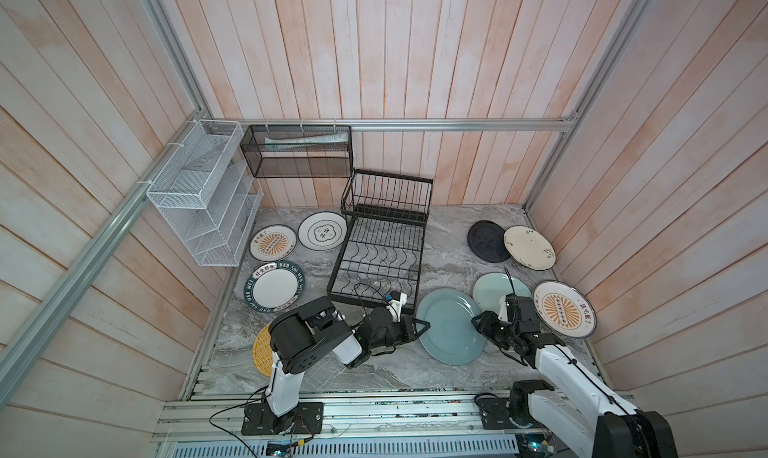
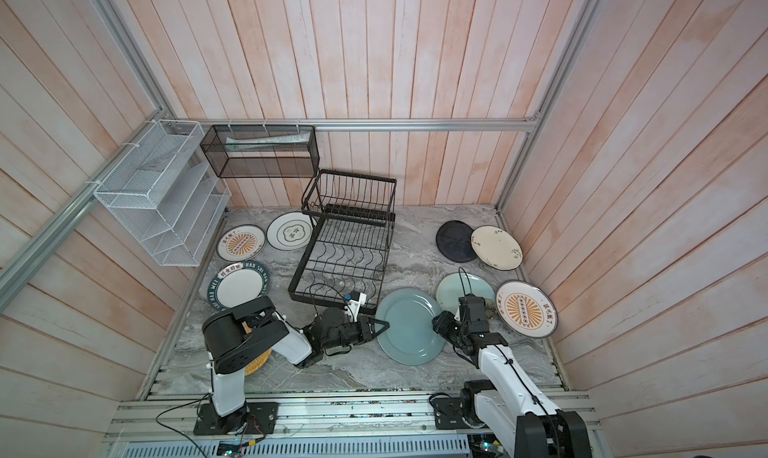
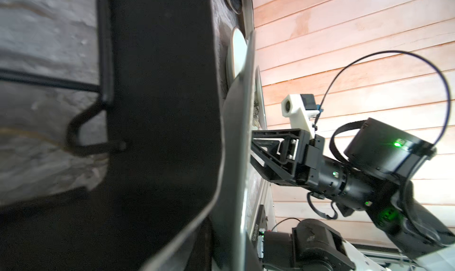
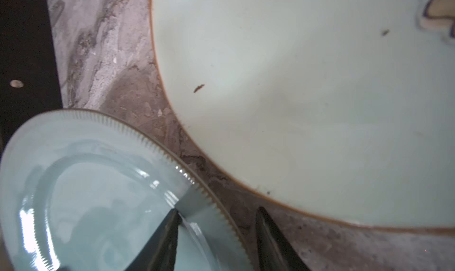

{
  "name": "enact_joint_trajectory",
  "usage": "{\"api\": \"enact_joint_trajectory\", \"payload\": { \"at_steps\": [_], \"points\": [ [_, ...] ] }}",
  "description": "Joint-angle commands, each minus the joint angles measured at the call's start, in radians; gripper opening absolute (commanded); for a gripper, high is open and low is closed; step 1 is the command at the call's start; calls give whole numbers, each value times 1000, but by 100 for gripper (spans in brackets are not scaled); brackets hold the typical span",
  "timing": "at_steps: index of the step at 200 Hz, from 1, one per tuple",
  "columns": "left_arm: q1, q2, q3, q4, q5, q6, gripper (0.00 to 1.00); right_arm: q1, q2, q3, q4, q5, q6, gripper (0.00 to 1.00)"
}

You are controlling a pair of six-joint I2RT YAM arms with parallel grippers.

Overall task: Load the plates into the dish rack
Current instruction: 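Grasp the teal plate rim with the left gripper while the right gripper holds it, then lift the teal plate upright with the left gripper while the right gripper withdraws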

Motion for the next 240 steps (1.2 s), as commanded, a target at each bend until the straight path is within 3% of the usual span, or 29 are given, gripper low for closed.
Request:
{"api": "enact_joint_trajectory", "payload": {
  "at_steps": [1,18,67,119,240],
  "points": [
    [-9,-32,-36,-40,18,-169,5,17,-26,1,-31,-86,26,51],
    [-44,-64,-43,-70,4,-178,0,17,-41,11,-36,-95,27,52],
    [-45,-127,-88,-17,3,-216,0,17,-60,61,-44,-103,18,65],
    [-52,-227,-93,-102,-19,-189,0,17,-54,108,-39,-79,7,82],
    [-63,-186,49,-45,106,-156,0,-4,-6,214,-59,16,-53,89]
  ]
}}
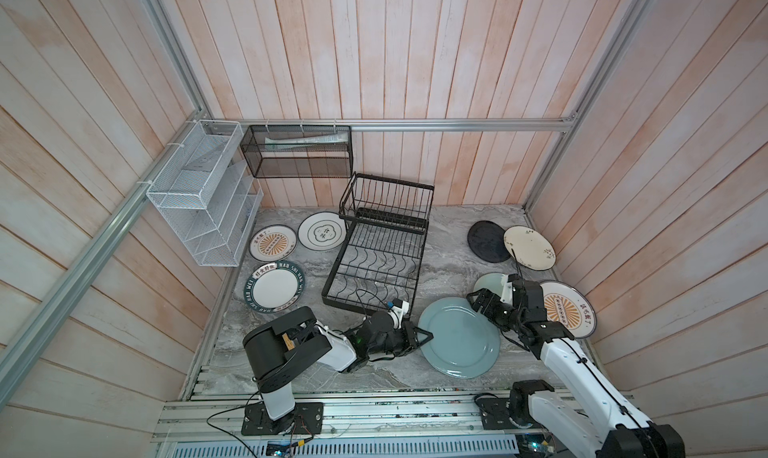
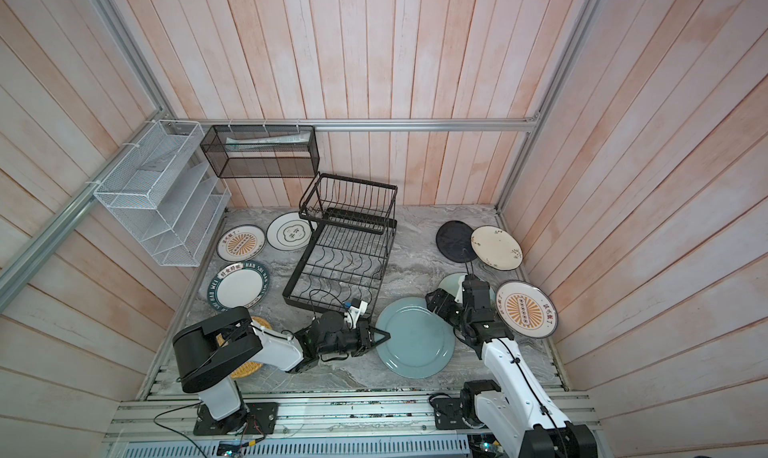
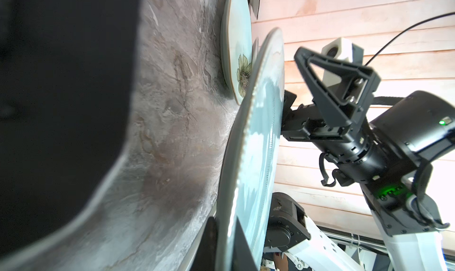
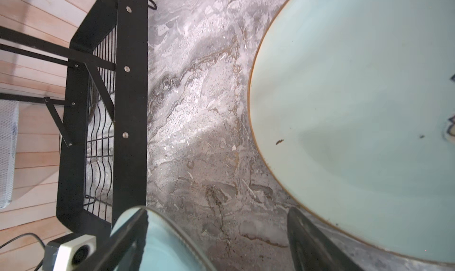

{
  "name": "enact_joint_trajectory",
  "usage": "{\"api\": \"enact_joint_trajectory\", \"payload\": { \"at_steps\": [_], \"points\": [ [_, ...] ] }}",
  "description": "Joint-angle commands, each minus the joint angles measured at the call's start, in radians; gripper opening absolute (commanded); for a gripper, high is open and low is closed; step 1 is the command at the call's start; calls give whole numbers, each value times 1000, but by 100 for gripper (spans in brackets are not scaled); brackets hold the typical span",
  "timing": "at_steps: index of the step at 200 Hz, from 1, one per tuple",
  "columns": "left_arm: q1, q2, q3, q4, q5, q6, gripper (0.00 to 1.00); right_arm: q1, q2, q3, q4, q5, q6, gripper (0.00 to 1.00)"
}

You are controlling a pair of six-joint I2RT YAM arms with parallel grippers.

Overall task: Load the plates into the dish rack
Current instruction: 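Lift the teal plate upright with the left gripper while the right gripper withdraws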

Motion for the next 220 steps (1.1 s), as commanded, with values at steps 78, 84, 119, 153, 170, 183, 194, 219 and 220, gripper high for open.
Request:
{"api": "enact_joint_trajectory", "payload": {
  "at_steps": [78,84,119,153,170,183,194,219,220],
  "points": [
    [16,-280,193,-324,-157,176,0,-21,-35,195,-53,22,-94,97],
    [22,-300,204,-361,-179,184,0,-21,-39,209,-53,20,-96,98],
    [93,-456,213,-515,-299,195,0,-21,-60,294,-66,30,-108,98],
    [167,-679,171,-644,-370,234,0,-21,-56,334,-52,-6,-95,98],
    [194,-799,178,-743,-403,279,0,-16,-43,322,-33,-29,-89,98],
    [202,-881,213,-846,-445,329,0,-2,-34,298,-12,-32,-82,98],
    [203,-935,261,-934,-493,383,0,17,-22,270,17,-39,-75,98],
    [204,-985,417,-1113,-630,531,0,100,11,209,85,-13,-83,98],
    [204,-984,425,-1116,-636,538,0,100,11,209,85,-13,-83,98]
  ]
}}
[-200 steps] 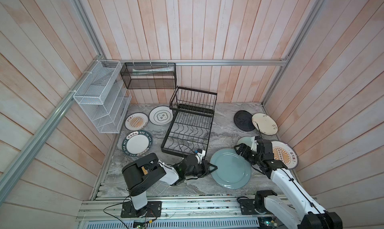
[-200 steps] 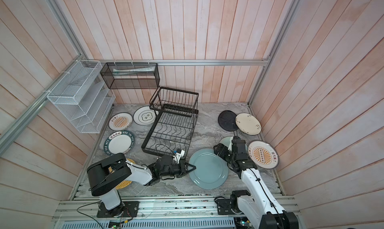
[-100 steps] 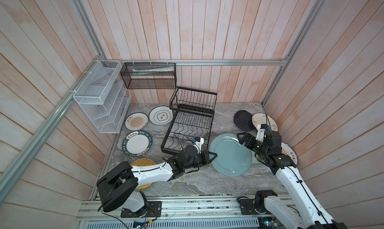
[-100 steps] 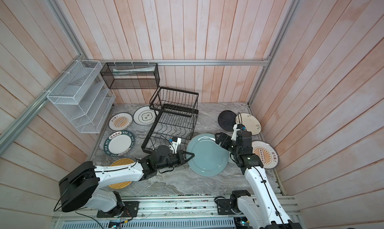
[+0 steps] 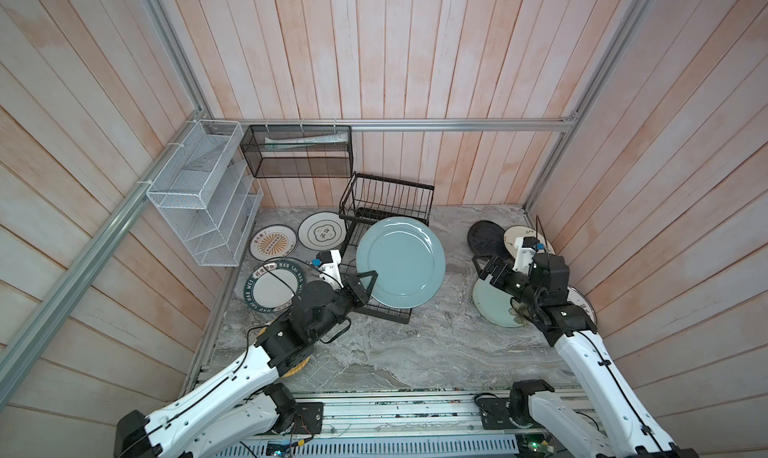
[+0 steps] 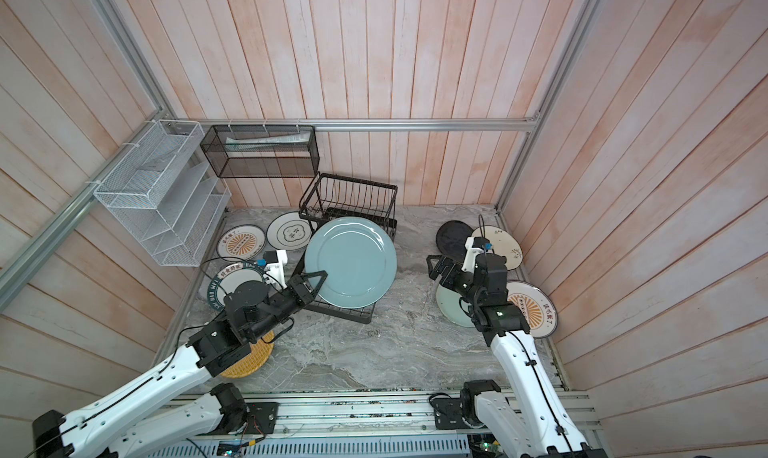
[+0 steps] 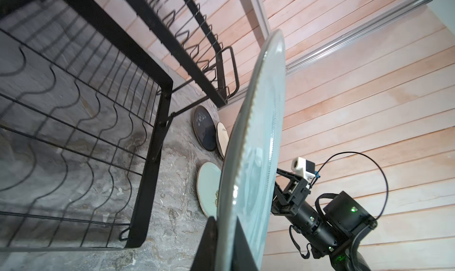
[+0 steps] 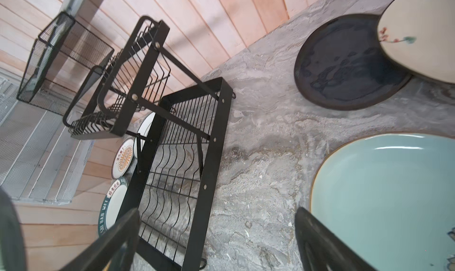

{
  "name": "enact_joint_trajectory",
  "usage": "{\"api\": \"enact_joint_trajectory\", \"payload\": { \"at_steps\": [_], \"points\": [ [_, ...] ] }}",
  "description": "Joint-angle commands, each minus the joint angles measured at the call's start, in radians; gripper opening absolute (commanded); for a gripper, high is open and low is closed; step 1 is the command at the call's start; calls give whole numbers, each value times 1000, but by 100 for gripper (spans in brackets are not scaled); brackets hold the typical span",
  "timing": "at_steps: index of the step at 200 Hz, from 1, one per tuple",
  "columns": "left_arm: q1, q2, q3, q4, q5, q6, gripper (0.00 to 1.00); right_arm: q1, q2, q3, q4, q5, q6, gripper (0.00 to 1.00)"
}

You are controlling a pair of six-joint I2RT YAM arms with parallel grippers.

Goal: Load the plates into the dish rack

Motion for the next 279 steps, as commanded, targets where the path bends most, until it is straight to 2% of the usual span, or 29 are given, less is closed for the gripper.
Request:
{"api": "enact_joint_trajectory", "payload": {
  "at_steps": [1,21,53,93,121,143,177,220,230,251,279],
  "points": [
    [2,-55,189,-93,-166,188,0,71,31,-59,60,3,-2,98],
    [2,-18,335,-183,-274,326,0,135,65,-77,68,59,-15,98],
    [3,89,498,-177,-419,537,0,302,145,-91,120,157,9,98],
    [2,200,589,-96,-509,700,0,483,340,-62,160,319,115,98],
    [5,244,613,-39,-552,780,0,555,509,37,101,355,149,98],
    [14,264,624,0,-567,823,0,576,607,89,85,375,176,98],
    [31,286,643,44,-566,856,0,583,682,117,80,392,186,88],
    [53,316,680,50,-571,884,0,572,675,115,28,443,189,79],
    [56,323,686,61,-582,899,0,565,667,104,27,451,190,73],
    [59,346,696,80,-594,940,0,548,656,86,15,452,173,67],
    [61,387,728,84,-600,968,0,511,615,39,12,435,163,66]
  ]
}}
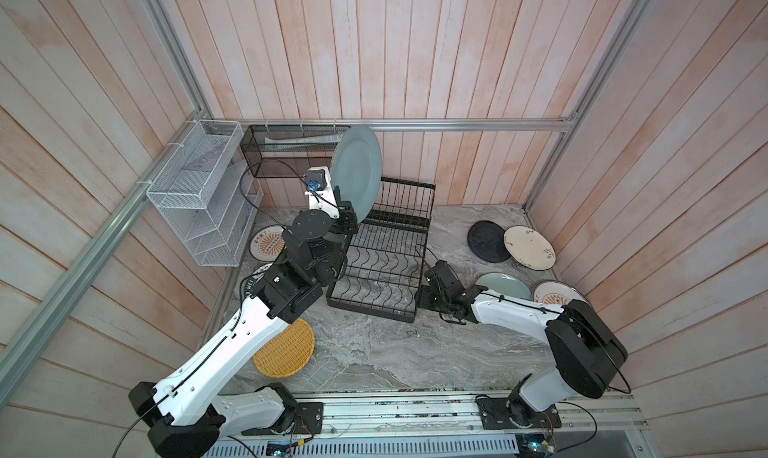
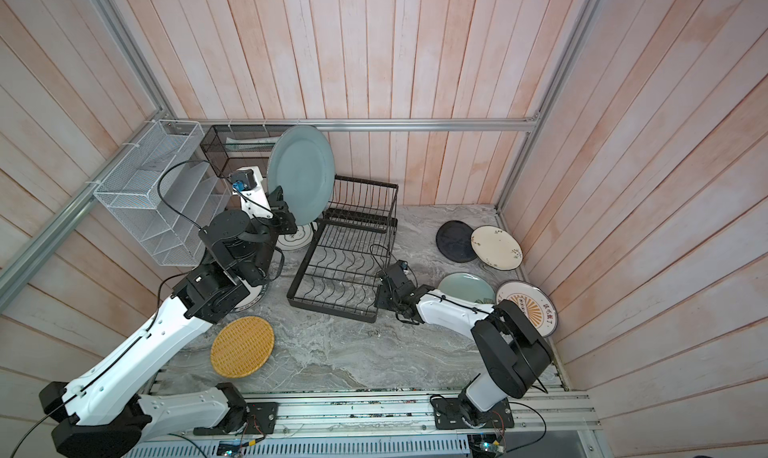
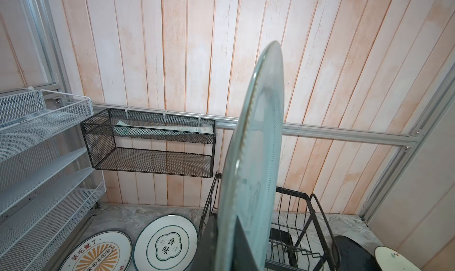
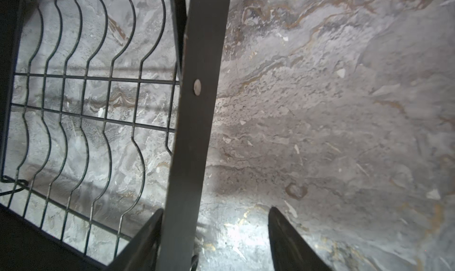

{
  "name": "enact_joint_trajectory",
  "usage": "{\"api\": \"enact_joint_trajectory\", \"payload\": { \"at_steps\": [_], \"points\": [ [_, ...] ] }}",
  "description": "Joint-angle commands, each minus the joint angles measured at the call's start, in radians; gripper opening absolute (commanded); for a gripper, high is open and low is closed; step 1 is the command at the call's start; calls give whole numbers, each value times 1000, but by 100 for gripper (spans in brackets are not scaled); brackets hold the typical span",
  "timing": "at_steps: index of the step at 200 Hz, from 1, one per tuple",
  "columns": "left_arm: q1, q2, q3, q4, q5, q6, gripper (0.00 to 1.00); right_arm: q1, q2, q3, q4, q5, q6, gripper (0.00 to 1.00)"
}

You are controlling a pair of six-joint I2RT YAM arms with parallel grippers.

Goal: Load the plates into the dish rack

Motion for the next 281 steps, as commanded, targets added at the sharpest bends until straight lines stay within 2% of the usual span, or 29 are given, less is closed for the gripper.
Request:
{"api": "enact_joint_trajectory", "payload": {
  "at_steps": [1,29,50,92,109,129,146,173,207,281],
  "points": [
    [5,18,69,147,-19,40,0,-38,-49,-55,-63,36,-15,66],
    [4,95,121,134,-69,51,0,-49,-90,-101,-72,59,2,66],
    [4,158,155,150,-95,82,0,-76,-107,-136,-56,20,-10,66],
    [5,287,248,158,-231,157,0,-89,-166,-147,-49,-10,-73,72],
    [8,330,267,187,-259,203,0,-91,-190,-144,-54,-16,-86,77],
    [16,376,293,196,-270,238,0,-92,-207,-137,-61,-28,-113,87],
    [34,408,309,175,-259,238,0,-92,-229,-135,-64,-41,-134,98],
    [67,439,323,123,-231,208,0,-92,-290,-148,-58,-58,-153,98],
    [94,451,303,146,-198,231,0,-92,-369,-199,-7,-58,-144,98],
    [139,473,290,75,-117,168,0,-92,-370,-217,4,-96,-127,98]
  ]
}}
